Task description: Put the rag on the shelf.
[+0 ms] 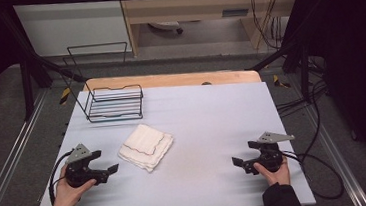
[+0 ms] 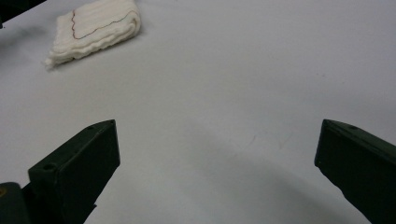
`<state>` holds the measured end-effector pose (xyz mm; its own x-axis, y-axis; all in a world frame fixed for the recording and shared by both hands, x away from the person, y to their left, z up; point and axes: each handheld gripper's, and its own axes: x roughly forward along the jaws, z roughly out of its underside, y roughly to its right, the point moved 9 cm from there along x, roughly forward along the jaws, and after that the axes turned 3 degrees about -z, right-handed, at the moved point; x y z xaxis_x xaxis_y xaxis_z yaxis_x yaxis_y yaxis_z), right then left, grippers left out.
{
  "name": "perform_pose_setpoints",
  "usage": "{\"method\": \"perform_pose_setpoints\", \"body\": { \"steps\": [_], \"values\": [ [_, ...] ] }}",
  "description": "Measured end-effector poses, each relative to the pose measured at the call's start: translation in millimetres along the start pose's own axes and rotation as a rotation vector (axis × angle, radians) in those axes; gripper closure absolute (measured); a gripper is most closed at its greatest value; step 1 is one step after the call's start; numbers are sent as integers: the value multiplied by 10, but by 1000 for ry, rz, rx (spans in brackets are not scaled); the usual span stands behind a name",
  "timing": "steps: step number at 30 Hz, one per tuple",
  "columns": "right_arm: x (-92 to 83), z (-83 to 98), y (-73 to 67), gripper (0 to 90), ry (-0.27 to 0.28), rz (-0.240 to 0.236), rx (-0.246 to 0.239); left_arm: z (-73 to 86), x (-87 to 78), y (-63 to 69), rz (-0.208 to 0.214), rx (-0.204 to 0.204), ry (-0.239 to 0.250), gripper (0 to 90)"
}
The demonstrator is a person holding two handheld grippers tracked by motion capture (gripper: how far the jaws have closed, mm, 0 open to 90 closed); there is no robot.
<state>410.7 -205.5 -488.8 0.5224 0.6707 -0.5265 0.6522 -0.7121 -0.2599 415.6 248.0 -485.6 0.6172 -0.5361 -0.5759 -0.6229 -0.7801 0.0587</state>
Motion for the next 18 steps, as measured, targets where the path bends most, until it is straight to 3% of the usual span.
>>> {"method": "perform_pose_setpoints", "body": {
  "steps": [18],
  "values": [
    [7,2,-14,8,-3,4,0,-45,21,24,-18,-14,-15,102]
  ]
}}
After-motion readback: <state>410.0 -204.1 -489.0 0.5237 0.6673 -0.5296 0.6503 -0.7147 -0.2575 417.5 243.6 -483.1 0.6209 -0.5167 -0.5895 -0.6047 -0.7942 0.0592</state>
